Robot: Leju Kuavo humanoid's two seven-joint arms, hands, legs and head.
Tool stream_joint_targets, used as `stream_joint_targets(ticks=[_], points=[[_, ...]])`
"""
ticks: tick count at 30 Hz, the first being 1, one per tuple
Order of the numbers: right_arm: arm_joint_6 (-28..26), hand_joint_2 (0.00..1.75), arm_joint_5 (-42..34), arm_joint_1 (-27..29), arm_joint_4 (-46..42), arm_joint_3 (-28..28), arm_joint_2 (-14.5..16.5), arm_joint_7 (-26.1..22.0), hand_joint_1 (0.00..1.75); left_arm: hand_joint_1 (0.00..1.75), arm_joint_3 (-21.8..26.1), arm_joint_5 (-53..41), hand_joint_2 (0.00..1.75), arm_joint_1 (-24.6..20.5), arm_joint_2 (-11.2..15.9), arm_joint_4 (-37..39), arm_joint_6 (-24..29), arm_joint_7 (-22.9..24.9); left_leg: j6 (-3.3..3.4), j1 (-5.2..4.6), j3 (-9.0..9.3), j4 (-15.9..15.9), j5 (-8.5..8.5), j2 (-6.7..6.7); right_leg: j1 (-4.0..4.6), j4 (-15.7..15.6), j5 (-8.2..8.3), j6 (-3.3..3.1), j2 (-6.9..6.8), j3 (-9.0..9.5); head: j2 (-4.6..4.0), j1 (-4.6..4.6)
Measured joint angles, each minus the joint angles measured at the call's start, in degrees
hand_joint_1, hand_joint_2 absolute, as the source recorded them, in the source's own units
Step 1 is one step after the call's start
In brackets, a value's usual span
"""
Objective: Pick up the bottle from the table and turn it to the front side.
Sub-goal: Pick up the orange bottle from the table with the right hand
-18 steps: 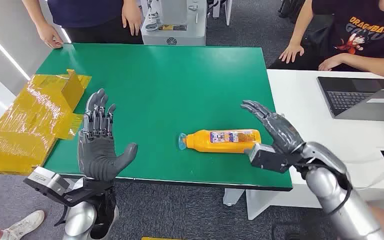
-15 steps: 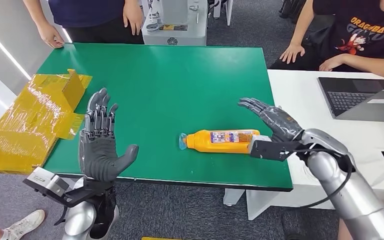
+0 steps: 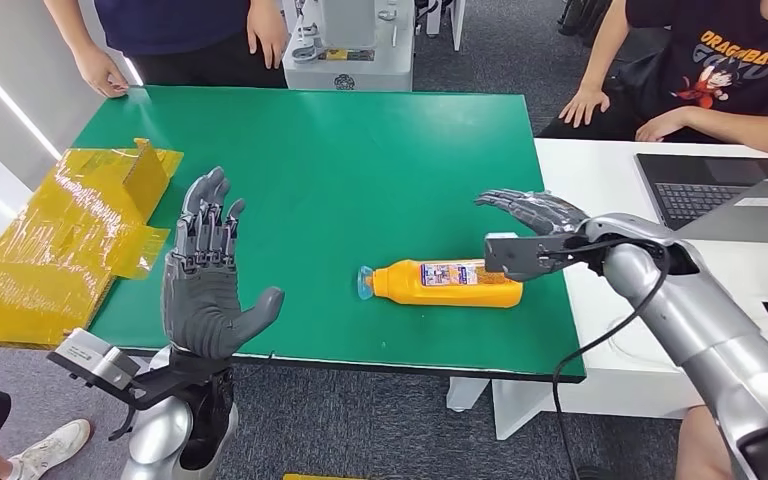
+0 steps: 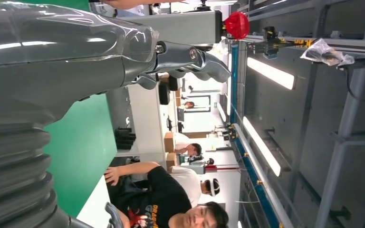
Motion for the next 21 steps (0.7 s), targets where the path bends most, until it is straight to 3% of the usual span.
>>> stream_joint_targets(ticks=[4, 10, 21], points=[[1.05, 1.75, -0.58, -3.46, 7.12, 4.79, 3.74, -0.31, 0.00, 0.00, -0.32, -0.03, 1.75, -0.23, 0.13, 0.47, -0.01, -0.17, -0.02, 0.02, 0.01, 0.00, 0.01, -0.01, 0.01, 0.01, 0.00, 0.00, -0.01, 0.00, 0.00, -0.01], [-0.05, 1.75, -0.86, -3.86, 15.18, 10.49, 8.51, 1.62, 0.00, 0.00, -0.91, 0.45, 1.75, -1.47, 0.27, 1.28, 0.10, 0.01, -0.02, 0.02, -0.01, 0.00, 0.01, -0.02, 0.02, -0.01, -0.01, 0.00, -0.03, -0.01, 0.00, -0.01], [-1.87, 1.75, -1.83, -1.75, 21.45, 13.83, 10.32, 2.10, 0.00, 0.00, -1.55, 0.84, 1.75, -2.98, 0.33, 2.66, 0.02, 0.99, -0.01, 0.00, -0.01, 0.02, 0.00, -0.02, 0.00, -0.05, 0.00, 0.01, -0.02, -0.01, 0.00, -0.01]])
